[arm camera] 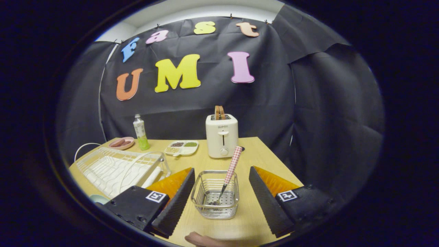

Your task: Take the plate from the dish rack, then take the spoon from the basket and place it into the plate.

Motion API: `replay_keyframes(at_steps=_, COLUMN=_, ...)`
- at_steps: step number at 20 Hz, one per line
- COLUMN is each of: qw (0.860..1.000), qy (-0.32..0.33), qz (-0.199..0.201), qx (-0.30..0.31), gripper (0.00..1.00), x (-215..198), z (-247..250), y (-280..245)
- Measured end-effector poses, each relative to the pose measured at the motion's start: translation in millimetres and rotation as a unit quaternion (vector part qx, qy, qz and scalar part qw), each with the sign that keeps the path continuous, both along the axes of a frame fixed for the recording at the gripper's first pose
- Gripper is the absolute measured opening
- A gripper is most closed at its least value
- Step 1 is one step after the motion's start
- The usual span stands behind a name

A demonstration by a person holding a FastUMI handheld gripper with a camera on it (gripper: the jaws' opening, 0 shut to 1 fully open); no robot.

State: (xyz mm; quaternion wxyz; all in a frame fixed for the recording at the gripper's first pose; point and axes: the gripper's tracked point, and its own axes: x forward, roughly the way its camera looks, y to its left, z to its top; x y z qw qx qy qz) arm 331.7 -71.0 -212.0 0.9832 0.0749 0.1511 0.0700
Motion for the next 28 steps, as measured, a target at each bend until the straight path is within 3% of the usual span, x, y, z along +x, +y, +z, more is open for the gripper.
replay_keyframes(at_steps=7, qw=0.999, qy=0.029, qz=-0.021, qx=0.038, gripper=0.95, x=53.8, z=-0.5, y=0.5)
replay_keyframes(at_steps=11, qw=0.998, qy=0.056, qz=-0.018, qx=0.037, gripper=0.72, x=68.4, z=-14.5, y=9.2)
replay_keyframes(at_steps=14, qw=0.998, qy=0.053, qz=-0.032, qx=0.03, gripper=0.34, x=71.3, z=-19.4, y=11.0)
replay_keyframes(at_steps=16, qw=0.997, qy=0.042, qz=-0.025, qx=0.053, gripper=0.19, x=70.3, z=-13.9, y=19.1)
replay_keyframes(at_steps=20, qw=0.998, qy=0.024, qz=-0.024, qx=0.049, gripper=0.14, x=62.0, z=-1.3, y=19.6)
replay_keyframes(at_steps=28, qw=0.995, qy=-0.084, qz=-0.046, qx=-0.003, gripper=0.14, x=25.0, z=86.4, y=12.4)
